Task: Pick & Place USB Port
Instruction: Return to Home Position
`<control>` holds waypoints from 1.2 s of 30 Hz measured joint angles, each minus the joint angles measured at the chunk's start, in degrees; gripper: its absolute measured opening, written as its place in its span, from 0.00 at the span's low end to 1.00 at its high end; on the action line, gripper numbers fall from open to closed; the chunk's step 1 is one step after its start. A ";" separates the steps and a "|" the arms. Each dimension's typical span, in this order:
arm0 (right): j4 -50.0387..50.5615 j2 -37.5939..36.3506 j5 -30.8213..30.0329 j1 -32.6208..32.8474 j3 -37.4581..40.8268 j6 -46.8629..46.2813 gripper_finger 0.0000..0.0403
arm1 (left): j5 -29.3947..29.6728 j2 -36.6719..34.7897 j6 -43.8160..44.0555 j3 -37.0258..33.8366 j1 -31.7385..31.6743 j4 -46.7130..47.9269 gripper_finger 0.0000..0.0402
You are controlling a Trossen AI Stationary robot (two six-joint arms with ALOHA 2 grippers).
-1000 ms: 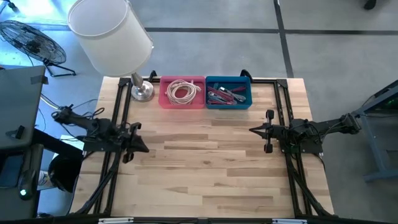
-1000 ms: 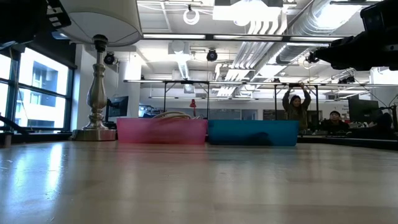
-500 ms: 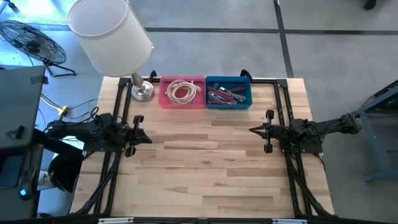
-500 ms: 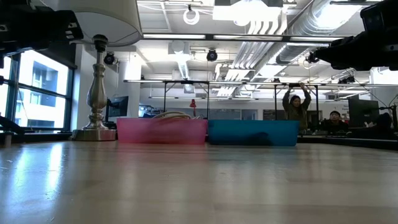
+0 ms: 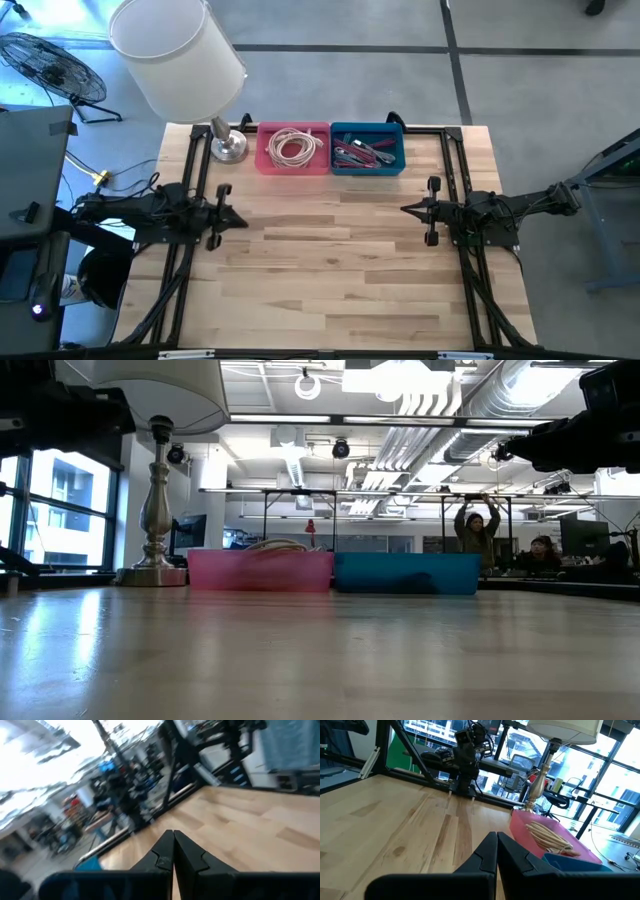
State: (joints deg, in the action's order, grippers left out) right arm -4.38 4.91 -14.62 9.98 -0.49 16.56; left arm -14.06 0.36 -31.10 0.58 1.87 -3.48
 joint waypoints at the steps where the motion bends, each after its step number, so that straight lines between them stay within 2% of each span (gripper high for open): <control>1: 0.00 0.00 -0.02 -0.02 0.02 0.00 0.00 | 1.35 0.00 0.40 0.00 0.00 0.24 0.00; 5: 0.00 0.00 -0.01 -0.02 0.00 0.00 0.00 | 7.22 0.00 2.88 0.00 0.00 0.73 0.00; 9: 0.00 0.00 0.00 0.00 0.02 0.00 0.00 | 9.00 0.00 5.77 0.00 0.00 0.69 0.00; 18: 0.00 0.00 -0.01 -0.01 0.00 0.00 0.00 | 9.07 0.00 18.52 0.00 0.00 0.62 0.00; 30: 0.00 0.00 -0.01 -0.02 0.02 0.00 0.00 | 8.75 0.00 40.23 0.00 0.00 0.45 0.00; 36: 0.00 0.00 0.00 0.00 0.02 0.00 0.00 | 8.67 0.00 38.84 0.00 0.00 0.62 0.00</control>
State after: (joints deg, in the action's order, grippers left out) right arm -4.38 4.91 -14.62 9.98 -0.47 16.56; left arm -5.39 0.36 7.74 0.58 1.87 -2.85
